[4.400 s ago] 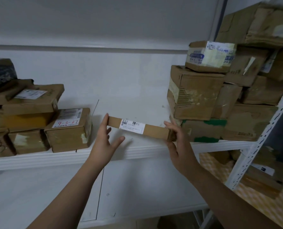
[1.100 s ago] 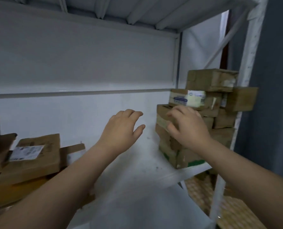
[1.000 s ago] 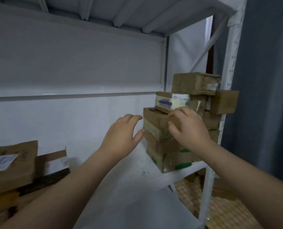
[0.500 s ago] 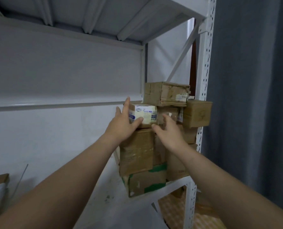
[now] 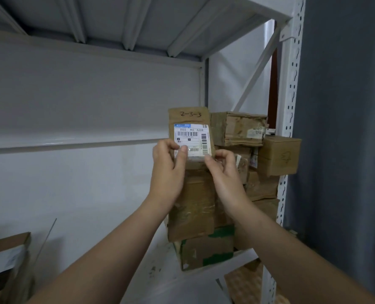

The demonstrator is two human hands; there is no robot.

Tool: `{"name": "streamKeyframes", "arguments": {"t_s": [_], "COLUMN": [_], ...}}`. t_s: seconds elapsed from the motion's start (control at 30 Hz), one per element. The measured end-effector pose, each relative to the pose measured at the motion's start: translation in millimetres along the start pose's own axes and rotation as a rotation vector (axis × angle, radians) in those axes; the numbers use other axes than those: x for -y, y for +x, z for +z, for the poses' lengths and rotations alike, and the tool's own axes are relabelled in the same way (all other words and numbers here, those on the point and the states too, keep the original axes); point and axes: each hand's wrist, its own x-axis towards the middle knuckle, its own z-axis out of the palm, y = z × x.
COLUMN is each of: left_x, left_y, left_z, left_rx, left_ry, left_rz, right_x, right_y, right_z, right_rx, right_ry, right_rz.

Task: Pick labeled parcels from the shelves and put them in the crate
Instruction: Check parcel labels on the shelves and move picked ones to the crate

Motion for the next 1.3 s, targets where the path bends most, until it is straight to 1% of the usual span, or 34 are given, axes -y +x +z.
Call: {"name": "streamKeyframes", "arguments": {"t_s": [0.03,0.1,0.3,0.5,0.67,0.73,0.83,0.9,0.97,1.17,1.23,1.3], "left_x": [-2.6,-10.9,-19.0,-22.5,-20.3,-20.0,-18.4,-14.4,-9.3,1.5,3.4,6.4], "left_y": [-3.8,-13.1,-27.9,-31.1,-33.0,-34.1,-42.0,-52.1,-63.2,-90.2,-99.5,-109.4], "left_z": [-4.8,-15.1,-44.4,-72.7,-92.7,-102.5,-120.5,-132.1,-140.6,-166.9,-179.5,-192.0], "left_rx": [-0.051,-0.098,-0.099,-0.107,-0.101,-0.091,-0.008,0.021,0.002,-0.100,-0.113,-0.115], "left_ry": [-0.042,-0.119,-0.176,-0.217,-0.176,-0.145,-0.105,-0.052,0.040,0.154,0.196,0.226], "left_rz": [0.003,-0.012,0.000,0.078,0.100,0.089,0.064,0.044,0.029,0.004,-0.001,-0.026], "right_x": [3.3,10.1,26.8,29.5,30.9,32.4,36.7,38.7,39.7,21.7,14.8,12.2], "right_y": [-2.9,-9.4,-25.2,-30.6,-36.0,-37.6,-40.7,-44.3,-49.4,-64.0,-72.5,-83.3], "right_z": [2.9,8.7,27.5,49.9,66.2,70.0,75.3,81.4,90.0,128.9,144.5,161.0], "right_rx": [-0.004,-0.014,0.015,0.095,0.112,0.119,0.102,0.063,0.042,0.048,0.085,0.146], "right_ry": [0.017,0.024,0.058,0.116,0.108,0.117,0.115,0.166,0.199,0.152,0.113,0.140], "right_rz": [-0.035,-0.094,-0.224,-0.246,-0.262,-0.240,-0.201,-0.176,-0.157,-0.104,-0.091,-0.078]}}
